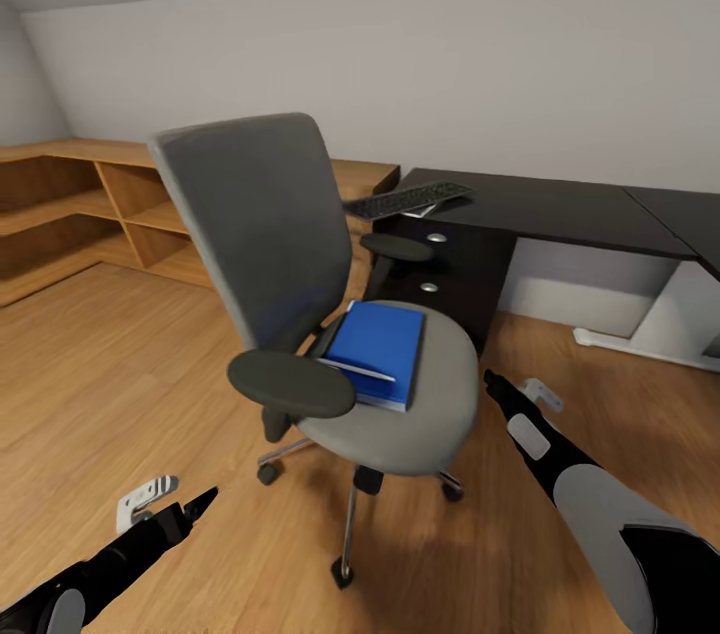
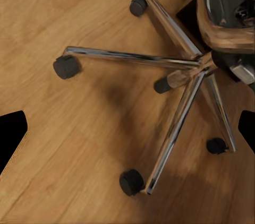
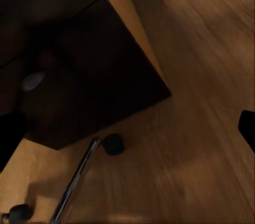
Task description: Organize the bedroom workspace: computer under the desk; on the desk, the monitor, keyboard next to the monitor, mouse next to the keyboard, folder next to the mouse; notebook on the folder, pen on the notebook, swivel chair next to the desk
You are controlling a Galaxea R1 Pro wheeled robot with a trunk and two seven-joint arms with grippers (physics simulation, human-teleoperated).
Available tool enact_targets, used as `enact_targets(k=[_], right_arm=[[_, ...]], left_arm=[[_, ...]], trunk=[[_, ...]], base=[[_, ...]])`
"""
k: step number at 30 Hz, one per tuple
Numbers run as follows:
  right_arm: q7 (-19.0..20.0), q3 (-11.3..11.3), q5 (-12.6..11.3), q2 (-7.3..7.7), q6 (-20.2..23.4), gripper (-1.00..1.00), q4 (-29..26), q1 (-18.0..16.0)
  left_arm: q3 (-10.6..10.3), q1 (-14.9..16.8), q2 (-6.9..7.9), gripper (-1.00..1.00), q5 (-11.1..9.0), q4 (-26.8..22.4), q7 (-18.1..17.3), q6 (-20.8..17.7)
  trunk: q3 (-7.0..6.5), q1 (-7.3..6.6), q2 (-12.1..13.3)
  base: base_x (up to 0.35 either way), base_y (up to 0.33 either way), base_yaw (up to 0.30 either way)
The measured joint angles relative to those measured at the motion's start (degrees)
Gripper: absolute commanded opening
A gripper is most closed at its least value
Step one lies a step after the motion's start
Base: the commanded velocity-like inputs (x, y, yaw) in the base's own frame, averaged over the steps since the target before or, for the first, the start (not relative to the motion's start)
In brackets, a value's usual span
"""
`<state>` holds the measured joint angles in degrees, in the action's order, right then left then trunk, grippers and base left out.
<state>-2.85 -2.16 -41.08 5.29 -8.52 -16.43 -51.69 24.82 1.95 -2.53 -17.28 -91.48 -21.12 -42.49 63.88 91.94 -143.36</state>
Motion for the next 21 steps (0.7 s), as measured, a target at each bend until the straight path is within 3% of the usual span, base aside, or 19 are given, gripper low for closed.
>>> enact_targets(k=[21], right_arm=[[-0.01,-0.16,0.09,0.02,-0.01,1.0,-0.37,0.0]], left_arm=[[-0.64,0.0,-0.13,1.0,0.09,-0.08,0.0,0.24]], trunk=[[1.07,0.0,0.0]], base=[[0.0,0.0,0.217]])
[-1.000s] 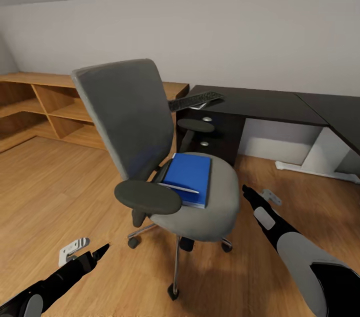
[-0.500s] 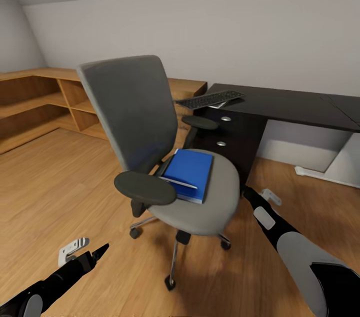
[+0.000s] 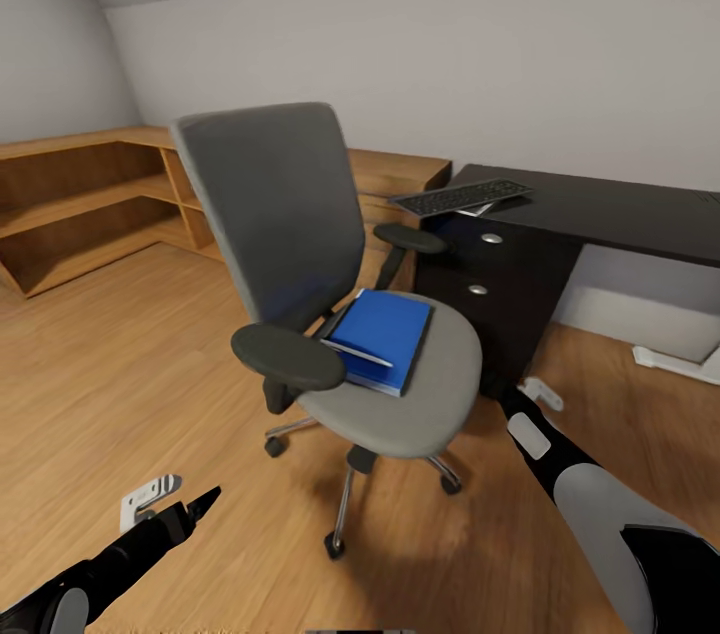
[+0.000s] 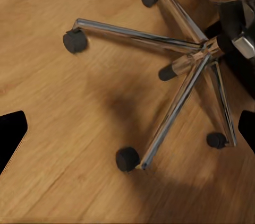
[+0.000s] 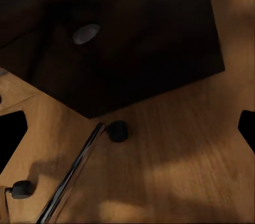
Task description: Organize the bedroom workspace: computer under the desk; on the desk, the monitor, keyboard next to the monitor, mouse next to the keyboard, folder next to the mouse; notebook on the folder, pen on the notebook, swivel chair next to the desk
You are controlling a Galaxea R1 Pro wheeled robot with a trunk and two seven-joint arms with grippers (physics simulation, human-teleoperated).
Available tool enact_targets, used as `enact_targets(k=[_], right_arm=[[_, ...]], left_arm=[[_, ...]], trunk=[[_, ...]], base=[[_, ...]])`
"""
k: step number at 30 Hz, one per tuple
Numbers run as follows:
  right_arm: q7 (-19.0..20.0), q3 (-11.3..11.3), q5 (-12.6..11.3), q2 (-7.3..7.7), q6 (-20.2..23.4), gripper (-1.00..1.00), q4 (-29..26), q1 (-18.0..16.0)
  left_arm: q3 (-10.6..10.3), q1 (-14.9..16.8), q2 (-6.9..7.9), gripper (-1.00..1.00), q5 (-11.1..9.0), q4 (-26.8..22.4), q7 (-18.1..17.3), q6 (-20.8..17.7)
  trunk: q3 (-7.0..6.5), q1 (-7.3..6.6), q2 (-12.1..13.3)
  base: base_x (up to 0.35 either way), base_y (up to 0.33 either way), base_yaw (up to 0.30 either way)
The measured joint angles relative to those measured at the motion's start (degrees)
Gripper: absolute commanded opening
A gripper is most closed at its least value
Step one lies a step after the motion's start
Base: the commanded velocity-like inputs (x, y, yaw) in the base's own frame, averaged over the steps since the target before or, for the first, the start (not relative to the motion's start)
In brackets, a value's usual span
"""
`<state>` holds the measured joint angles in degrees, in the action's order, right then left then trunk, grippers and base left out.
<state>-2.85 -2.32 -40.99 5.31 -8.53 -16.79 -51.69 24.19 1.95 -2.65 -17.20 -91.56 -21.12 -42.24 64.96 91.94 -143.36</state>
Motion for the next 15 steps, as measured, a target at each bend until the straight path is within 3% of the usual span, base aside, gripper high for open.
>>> enact_targets(k=[15], right_arm=[[0.06,0.07,-0.04,0.01,0.0,1.0,0.01,0.0]], left_arm=[[-0.15,0.0,-0.01,1.0,0.0,-0.01,0.0,0.01]], trunk=[[0.77,0.0,0.0]], base=[[0.0,0.0,0.217]])
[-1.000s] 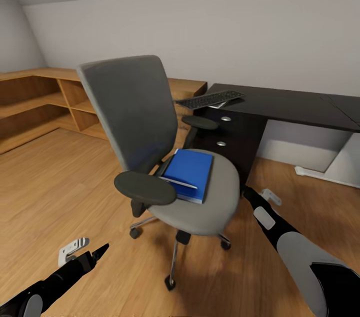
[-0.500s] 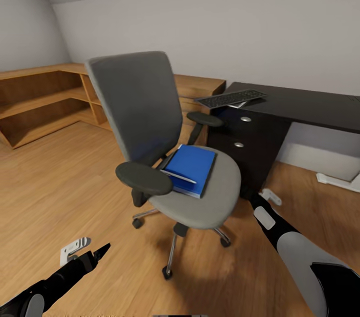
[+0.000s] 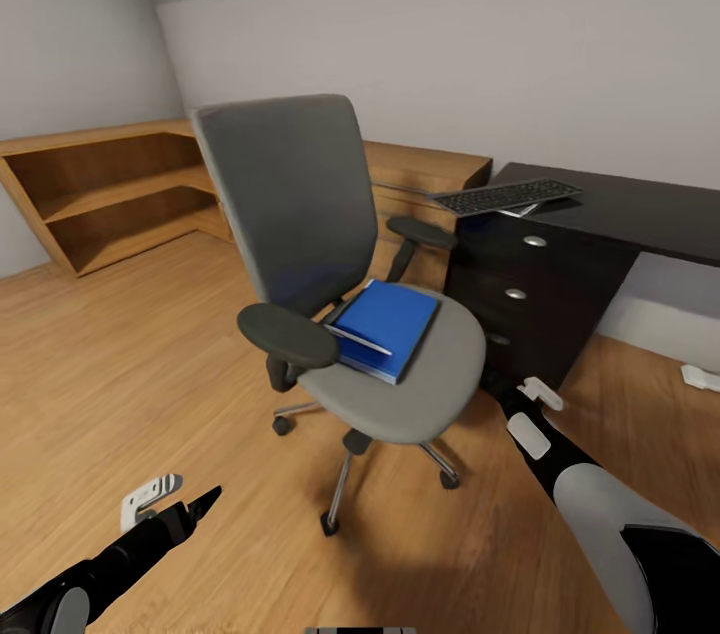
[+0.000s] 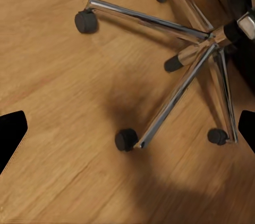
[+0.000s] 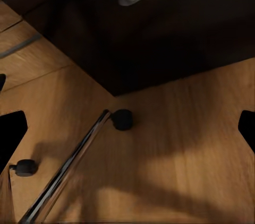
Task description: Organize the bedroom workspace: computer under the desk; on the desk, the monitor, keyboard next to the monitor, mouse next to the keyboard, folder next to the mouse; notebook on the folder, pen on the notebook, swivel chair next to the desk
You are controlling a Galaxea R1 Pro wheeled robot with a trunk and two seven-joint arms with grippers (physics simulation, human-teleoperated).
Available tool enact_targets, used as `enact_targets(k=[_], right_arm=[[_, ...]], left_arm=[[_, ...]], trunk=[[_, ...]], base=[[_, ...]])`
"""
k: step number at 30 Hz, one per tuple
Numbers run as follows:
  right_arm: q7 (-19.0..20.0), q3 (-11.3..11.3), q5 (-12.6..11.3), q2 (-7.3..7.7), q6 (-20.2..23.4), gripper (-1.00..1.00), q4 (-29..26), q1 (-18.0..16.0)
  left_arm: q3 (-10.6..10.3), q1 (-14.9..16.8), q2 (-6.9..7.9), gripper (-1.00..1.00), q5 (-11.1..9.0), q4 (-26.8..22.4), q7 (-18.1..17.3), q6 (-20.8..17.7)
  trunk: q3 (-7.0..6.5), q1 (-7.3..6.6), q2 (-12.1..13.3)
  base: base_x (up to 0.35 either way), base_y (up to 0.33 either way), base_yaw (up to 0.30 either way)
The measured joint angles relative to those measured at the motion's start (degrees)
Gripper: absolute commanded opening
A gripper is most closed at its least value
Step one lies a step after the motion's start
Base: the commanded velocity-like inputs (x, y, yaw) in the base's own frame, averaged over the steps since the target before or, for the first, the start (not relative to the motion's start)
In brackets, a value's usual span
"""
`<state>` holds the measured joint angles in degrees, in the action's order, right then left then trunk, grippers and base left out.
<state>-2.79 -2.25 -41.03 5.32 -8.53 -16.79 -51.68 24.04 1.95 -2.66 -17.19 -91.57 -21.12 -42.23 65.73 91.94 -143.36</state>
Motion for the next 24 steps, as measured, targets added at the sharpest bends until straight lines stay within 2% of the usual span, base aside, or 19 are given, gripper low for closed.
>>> enact_targets(k=[5,14,24], right_arm=[[0.47,0.5,-0.26,-0.01,-0.01,1.0,0.03,0.02],[0.5,0.52,-0.27,0.05,-0.02,1.0,0.02,0.02],[0.43,0.43,-0.26,0.12,0.28,1.0,0.02,0.02]], left_arm=[[0.0,0.02,0.02,1.0,0.01,0.02,-0.01,-0.04],[0.06,0.02,0.08,1.0,0.02,0.02,-0.01,-0.06],[0.12,0.02,0.08,1.0,0.02,0.02,-0.01,-0.14]], trunk=[[0.22,0.0,0.0],[0.27,0.0,0.0],[0.27,0.04,0.0]], base=[[0.0,0.0,0.15],[-0.006,0.0,0.012],[-0.298,0.006,0.0]])
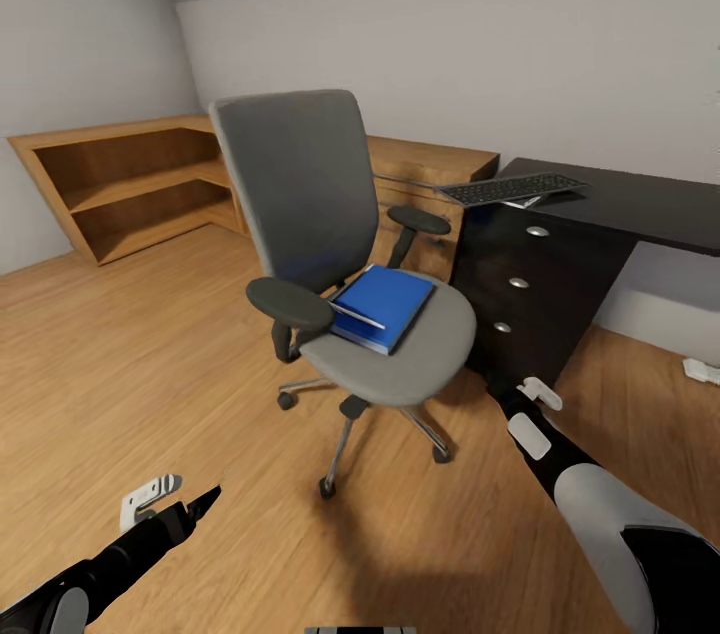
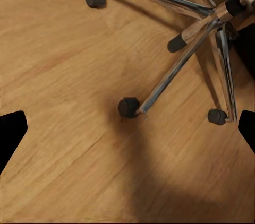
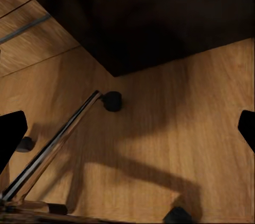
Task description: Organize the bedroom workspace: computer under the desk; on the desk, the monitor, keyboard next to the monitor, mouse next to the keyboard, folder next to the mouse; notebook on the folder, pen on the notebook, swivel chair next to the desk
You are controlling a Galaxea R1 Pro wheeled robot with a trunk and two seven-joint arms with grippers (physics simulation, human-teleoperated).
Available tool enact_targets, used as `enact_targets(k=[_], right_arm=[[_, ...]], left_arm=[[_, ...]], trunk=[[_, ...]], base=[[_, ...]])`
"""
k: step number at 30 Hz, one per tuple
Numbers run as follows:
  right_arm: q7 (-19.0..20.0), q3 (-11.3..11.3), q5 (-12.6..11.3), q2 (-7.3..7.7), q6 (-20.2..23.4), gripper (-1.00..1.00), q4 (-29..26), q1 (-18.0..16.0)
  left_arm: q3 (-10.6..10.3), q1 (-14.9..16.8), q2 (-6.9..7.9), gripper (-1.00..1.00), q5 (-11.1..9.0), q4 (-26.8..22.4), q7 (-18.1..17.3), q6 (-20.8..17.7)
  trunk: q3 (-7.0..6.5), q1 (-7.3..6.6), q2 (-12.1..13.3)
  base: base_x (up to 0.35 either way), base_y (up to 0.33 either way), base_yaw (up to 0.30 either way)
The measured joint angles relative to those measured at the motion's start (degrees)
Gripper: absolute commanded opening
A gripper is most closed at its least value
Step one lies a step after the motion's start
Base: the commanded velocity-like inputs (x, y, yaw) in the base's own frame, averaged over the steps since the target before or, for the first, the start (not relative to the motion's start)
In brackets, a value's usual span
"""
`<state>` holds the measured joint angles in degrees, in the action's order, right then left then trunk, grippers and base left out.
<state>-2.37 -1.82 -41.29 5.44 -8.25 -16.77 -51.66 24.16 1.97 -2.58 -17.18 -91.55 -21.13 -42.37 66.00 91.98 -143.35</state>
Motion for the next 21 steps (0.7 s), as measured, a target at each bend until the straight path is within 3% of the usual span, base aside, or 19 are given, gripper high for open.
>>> enact_targets(k=[21], right_arm=[[1.86,-0.09,0.13,0.08,0.12,1.0,-4.46,0.27]], left_arm=[[0.02,0.0,0.0,1.0,0.09,0.09,0.02,-0.01]], trunk=[[0.0,-0.04,0.0]], base=[[-0.02,0.008,0.0]])
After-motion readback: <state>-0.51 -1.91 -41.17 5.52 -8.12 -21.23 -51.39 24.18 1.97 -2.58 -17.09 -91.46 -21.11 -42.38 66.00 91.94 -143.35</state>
